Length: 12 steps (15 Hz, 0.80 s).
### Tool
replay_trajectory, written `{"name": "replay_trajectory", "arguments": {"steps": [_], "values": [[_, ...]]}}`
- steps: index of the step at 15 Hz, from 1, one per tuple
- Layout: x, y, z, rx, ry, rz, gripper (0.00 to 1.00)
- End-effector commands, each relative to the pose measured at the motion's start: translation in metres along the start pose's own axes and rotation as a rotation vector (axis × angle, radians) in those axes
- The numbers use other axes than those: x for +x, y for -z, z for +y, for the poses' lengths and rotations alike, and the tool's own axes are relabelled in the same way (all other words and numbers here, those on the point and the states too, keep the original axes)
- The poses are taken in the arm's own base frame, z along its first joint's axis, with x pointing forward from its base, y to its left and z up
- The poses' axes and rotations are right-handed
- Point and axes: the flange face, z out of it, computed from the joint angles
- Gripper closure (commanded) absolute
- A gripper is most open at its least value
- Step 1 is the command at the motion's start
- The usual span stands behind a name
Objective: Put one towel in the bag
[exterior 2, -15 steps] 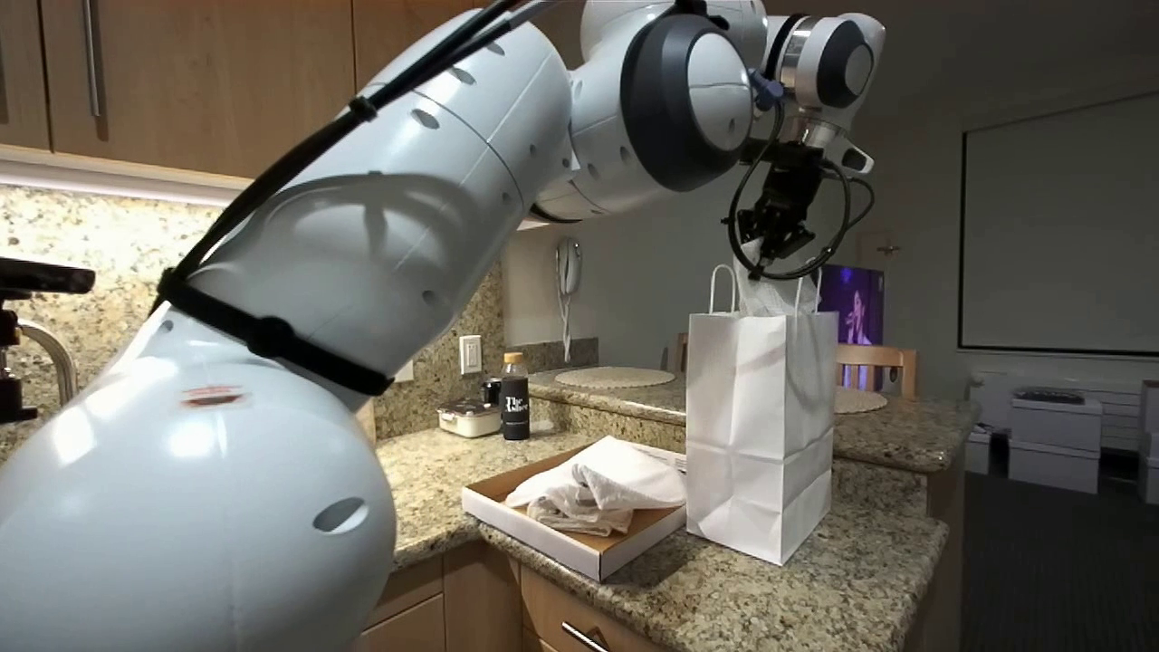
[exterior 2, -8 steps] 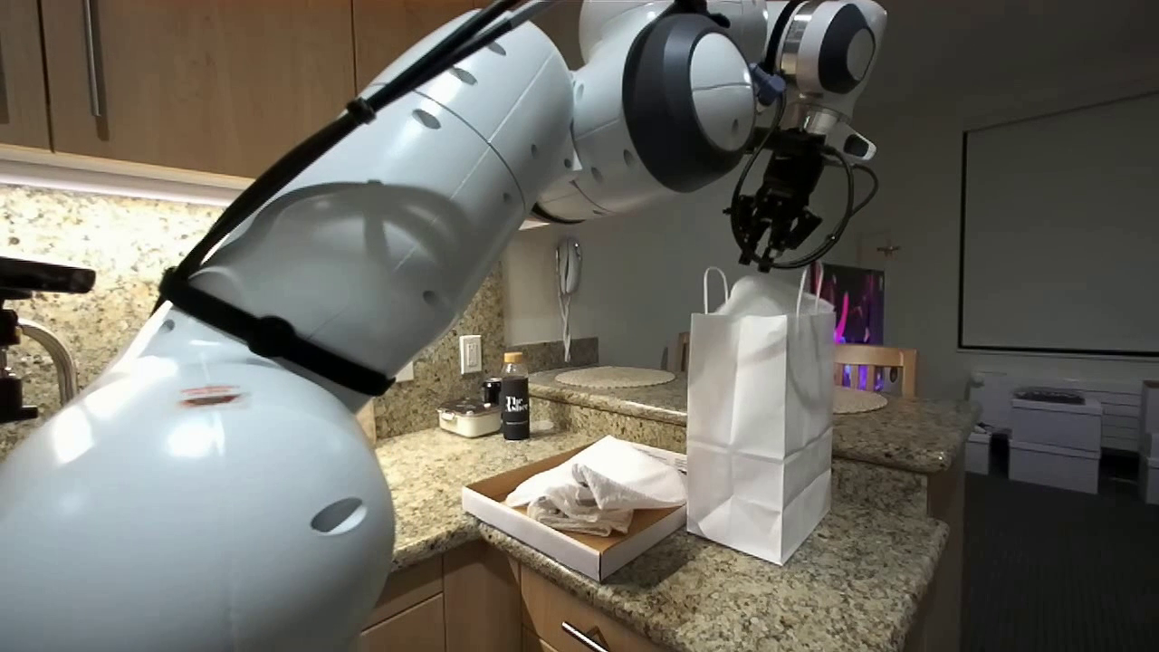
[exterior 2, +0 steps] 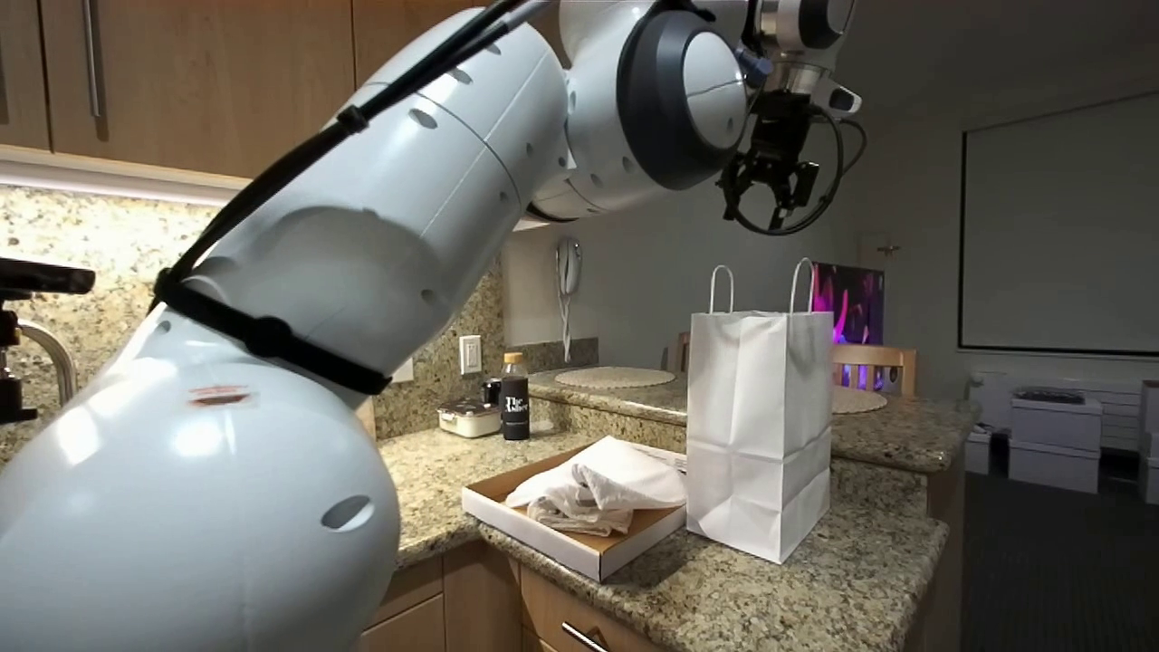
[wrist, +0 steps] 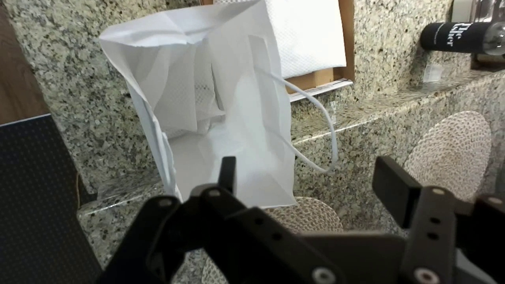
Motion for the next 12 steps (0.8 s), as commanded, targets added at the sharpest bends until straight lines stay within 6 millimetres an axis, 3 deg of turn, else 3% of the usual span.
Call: {"name": "replay_trajectory", "arguments": {"steps": [1,7,12], "values": [[-0.023,0.027,-0.025,-0.043,0.039,0.05,0.0],[-0.073,0.053,-0.106,-0.082,0.166,0.134,0.0],[-0.122,0.039,-0.177,-0.063,0.275,0.064,0.0]]}}
